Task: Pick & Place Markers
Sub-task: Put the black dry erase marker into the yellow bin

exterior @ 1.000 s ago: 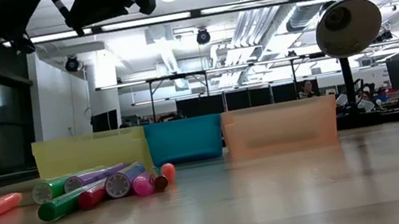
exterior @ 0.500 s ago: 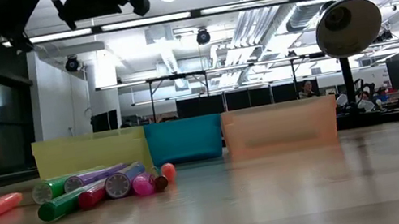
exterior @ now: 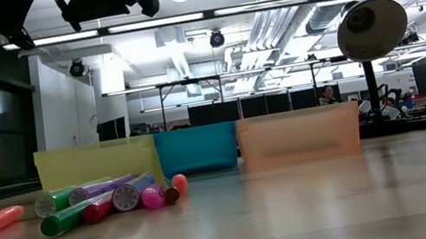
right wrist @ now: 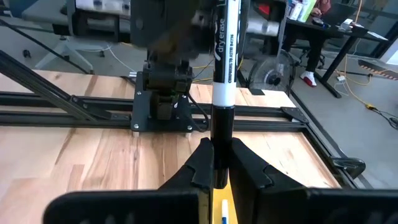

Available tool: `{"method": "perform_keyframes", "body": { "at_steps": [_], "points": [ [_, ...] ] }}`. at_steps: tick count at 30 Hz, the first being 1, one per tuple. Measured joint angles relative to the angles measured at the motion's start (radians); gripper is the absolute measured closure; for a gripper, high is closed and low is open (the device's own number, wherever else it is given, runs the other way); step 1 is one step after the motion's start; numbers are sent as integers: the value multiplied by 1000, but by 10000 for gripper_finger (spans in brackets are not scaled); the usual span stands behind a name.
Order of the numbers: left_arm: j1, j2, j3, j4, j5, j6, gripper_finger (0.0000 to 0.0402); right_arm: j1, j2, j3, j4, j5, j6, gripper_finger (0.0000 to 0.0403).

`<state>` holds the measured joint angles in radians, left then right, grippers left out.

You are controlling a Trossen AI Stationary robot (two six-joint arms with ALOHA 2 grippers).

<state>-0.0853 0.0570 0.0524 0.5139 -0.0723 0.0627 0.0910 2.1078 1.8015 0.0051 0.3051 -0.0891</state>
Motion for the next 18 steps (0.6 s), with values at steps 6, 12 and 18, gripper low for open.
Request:
{"method": "perform_keyframes", "body": {
  "at_steps": [6,12,18],
  "points": [
    [0,18,128,-181,-12,12,298,0,0,0,15,18,-16,383],
    [0,77,148,-236,-75,21,298,0,0,0,19,32,-24,383],
    [0,142,148,-189,-30,36,270,0,-1,0,21,21,-27,383]
  ]
}}
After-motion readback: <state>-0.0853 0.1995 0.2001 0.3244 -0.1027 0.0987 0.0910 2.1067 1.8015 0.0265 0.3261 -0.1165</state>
